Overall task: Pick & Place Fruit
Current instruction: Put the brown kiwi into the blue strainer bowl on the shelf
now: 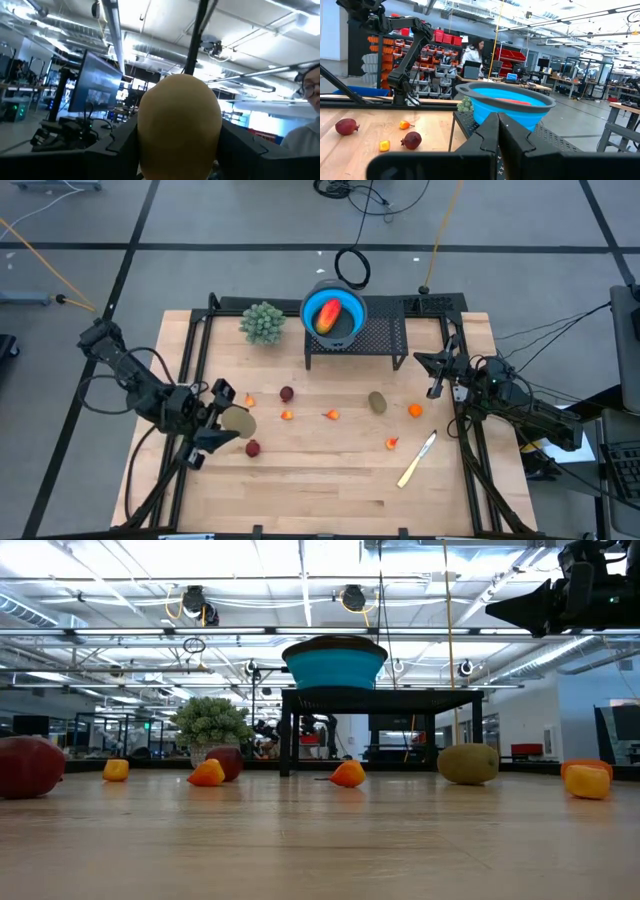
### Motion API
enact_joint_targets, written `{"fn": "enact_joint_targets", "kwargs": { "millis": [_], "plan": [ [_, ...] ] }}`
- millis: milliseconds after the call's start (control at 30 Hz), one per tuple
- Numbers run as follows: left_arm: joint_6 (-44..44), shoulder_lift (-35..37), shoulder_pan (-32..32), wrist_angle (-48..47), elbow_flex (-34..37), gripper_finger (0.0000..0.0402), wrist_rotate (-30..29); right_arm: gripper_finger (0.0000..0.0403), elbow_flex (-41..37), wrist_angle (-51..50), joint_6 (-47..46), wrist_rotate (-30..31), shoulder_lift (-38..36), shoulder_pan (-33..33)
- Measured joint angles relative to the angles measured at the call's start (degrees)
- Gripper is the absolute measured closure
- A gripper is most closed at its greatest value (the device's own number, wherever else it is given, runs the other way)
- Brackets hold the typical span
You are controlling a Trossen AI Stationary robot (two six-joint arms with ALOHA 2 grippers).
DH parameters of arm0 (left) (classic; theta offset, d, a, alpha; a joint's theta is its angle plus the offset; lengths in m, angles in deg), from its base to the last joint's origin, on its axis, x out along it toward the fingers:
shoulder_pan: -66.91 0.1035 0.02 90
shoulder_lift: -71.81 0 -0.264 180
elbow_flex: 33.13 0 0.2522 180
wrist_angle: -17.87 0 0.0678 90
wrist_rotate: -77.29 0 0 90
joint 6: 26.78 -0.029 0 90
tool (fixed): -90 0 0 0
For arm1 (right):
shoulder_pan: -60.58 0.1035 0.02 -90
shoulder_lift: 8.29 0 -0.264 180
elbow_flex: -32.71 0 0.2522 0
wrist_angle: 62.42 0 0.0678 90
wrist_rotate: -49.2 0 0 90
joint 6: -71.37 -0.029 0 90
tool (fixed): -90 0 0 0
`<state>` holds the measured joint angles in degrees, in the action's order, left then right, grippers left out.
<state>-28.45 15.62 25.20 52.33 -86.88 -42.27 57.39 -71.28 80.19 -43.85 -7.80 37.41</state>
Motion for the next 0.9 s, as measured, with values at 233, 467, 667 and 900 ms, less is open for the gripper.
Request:
{"fn": "enact_joint_targets", "kwargs": {
  "millis": [233, 467, 667, 900],
  "plan": [
    [12.9, 0.0, 2.0, 0.9, 0.0, 0.0195, -6.6, 0.0403, 0.0, 0.0, 0.0, 0.0, 0.0, 0.0],
    [21.8, -0.2, 5.2, 6.5, 0.0, 0.0195, -15.5, 0.0403, 0.0, -1.1, 0.0, 0.0, 0.0, 0.0],
    [30.9, -0.2, 8.0, 7.8, 0.0, 0.0195, -21.3, 0.0403, 0.0, -2.7, 0.0, 0.0, 0.0, 0.0],
    [38.2, -0.3, 9.5, 5.8, 0.0, 0.0195, -26.8, 0.0403, 0.0, -3.0, 0.0, 0.0, 0.0, 0.0]
  ]
}}
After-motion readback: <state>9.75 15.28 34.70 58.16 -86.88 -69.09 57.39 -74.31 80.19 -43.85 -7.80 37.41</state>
